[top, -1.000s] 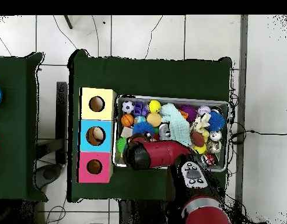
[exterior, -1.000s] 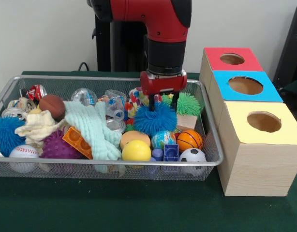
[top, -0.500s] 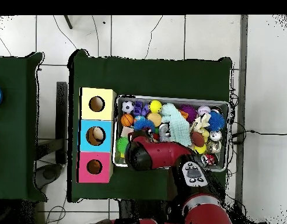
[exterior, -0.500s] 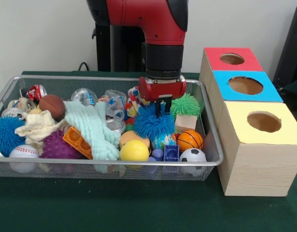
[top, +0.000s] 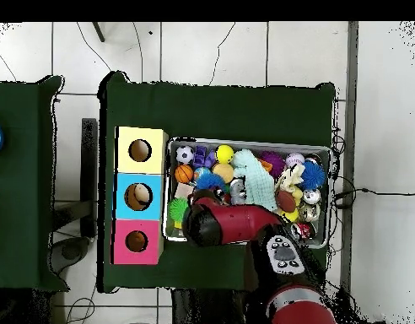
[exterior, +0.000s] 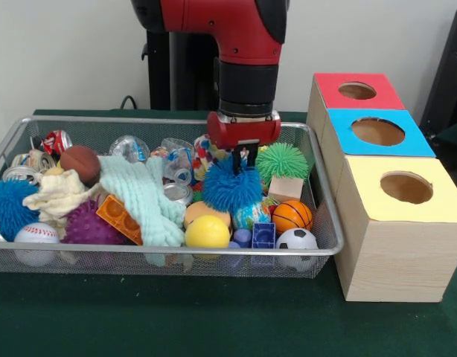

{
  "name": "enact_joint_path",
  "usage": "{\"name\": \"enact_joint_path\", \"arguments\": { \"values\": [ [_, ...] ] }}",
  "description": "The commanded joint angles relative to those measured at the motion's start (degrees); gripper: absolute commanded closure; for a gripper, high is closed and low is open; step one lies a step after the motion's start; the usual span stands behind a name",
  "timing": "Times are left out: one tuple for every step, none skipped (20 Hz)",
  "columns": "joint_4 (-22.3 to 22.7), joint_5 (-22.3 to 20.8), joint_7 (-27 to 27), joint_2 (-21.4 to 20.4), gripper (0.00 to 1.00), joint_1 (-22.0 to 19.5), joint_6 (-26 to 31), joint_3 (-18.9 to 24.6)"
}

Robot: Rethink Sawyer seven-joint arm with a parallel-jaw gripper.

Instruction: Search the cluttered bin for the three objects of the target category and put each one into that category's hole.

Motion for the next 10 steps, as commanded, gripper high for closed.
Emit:
{"name": "enact_joint_path", "arguments": {
  "values": [
    [2.11, 0.22, 0.56, -6.55, 1.00, -4.55, 14.97, 1.53],
    [2.58, 0.02, -2.43, -9.53, 1.00, -6.35, 18.71, 2.27],
    [2.52, -0.02, -3.62, -10.59, 1.00, -7.24, 20.46, 2.70],
    [2.21, 0.11, -4.82, -11.61, 1.00, -8.43, 23.00, 2.57],
    [1.92, -0.20, -5.23, -11.79, 1.00, -9.21, 23.63, 2.90],
    [0.96, -1.92, -7.29, -10.83, 1.00, -10.71, 23.27, 4.00],
    [0.22, -3.09, -8.36, -10.10, 1.00, -11.59, 22.85, 5.05],
    [-1.08, -5.99, -11.54, -9.10, 1.00, -12.93, 21.09, 7.18],
    [-1.88, -7.51, -13.27, -8.96, 1.00, -13.59, 20.86, 8.33],
    [-2.55, -8.76, -14.13, -8.66, 1.00, -14.31, 20.63, 9.21]
  ]
}}
